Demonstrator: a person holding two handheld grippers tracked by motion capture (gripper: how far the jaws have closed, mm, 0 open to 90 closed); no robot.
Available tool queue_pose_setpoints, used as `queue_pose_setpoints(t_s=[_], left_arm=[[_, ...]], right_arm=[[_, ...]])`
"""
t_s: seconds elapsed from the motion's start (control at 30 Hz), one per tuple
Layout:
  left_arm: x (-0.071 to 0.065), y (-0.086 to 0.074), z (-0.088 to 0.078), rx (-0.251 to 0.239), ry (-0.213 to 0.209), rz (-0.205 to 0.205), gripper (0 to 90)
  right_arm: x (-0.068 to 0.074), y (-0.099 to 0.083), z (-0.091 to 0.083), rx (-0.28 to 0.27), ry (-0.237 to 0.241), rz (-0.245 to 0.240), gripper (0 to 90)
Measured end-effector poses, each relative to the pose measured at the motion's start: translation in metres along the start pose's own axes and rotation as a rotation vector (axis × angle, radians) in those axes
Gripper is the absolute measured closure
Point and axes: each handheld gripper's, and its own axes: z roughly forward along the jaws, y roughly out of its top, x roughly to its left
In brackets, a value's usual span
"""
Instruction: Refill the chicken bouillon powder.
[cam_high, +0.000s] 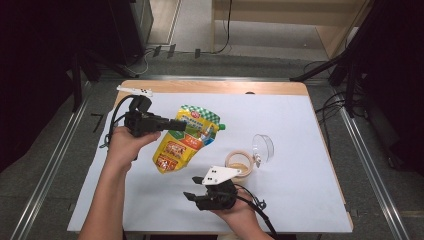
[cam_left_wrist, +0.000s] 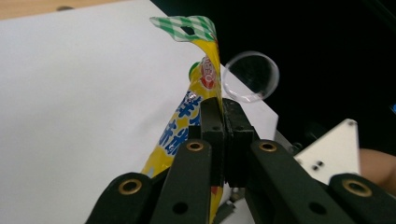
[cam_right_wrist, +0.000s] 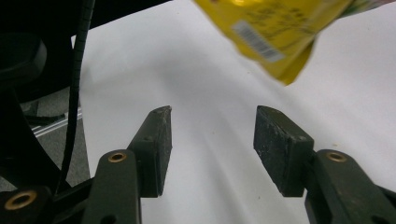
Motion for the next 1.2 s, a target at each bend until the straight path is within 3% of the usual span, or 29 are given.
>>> queue_pose_setpoints(t_s=[0.13,0.27,0.37,0.43,0.5,0.57,0.73,1.2], left_arm=[[0.01,0.0,0.005,-0.025,0.088,0.002,89.6],[0.02,-0.001,0.008,-0.079,0.135,-0.004,89.5],[0.03,-0.004,0.008,-0.152,0.118,-0.029,88.7],[0.037,-0.007,0.011,-0.143,0.156,-0.03,88.8],[0.043,-0.011,0.011,-0.185,0.125,-0.045,89.3],[0.047,-0.014,0.01,-0.193,0.105,-0.063,90.0],[0.044,-0.015,0.004,-0.16,0.116,-0.042,90.0],[0.04,-0.024,-0.01,-0.097,0.148,-0.039,87.2]], right_arm=[[0.001,0.0,0.0,0.001,0.0,-0.004,48.2],[0.0,0.0,0.0,0.002,0.001,-0.005,48.2],[0.0,0.0,0.0,0.003,0.001,-0.002,48.2],[0.0,0.0,-0.001,0.004,-0.002,-0.005,48.2],[0.0,0.0,-0.001,0.004,-0.002,-0.006,48.3],[0.0,0.0,-0.001,0.005,-0.002,-0.005,48.4],[0.0,-0.001,0.0,0.006,0.002,0.0,48.3],[0.001,0.002,-0.001,0.001,0.003,-0.009,48.4]])
